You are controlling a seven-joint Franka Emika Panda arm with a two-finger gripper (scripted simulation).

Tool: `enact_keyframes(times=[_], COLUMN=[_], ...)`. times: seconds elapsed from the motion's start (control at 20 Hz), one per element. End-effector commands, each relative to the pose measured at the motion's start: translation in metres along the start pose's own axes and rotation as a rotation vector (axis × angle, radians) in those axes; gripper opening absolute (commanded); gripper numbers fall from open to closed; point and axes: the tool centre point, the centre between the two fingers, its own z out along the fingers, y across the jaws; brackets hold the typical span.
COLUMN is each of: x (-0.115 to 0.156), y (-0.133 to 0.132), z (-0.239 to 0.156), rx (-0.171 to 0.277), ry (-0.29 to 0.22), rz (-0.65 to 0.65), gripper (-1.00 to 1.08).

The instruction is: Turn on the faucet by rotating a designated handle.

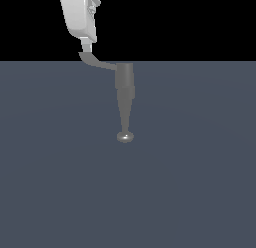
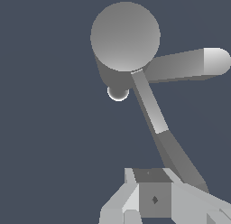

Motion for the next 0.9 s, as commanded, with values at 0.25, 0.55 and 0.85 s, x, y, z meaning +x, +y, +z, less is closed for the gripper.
enact_keyframes(times=[0.25,0.55,0.85], x=[-0.001,0.004,0.020], y=[0.024,0.031,0.047], z=[0.000,0.000,0.000], rx=[-0.005,-0.001,-0.002], ry=[0.000,0.001,0.001], rz=[-0.002,-0.002,-0.002], gripper=[-1.00,-1.00,-1.00])
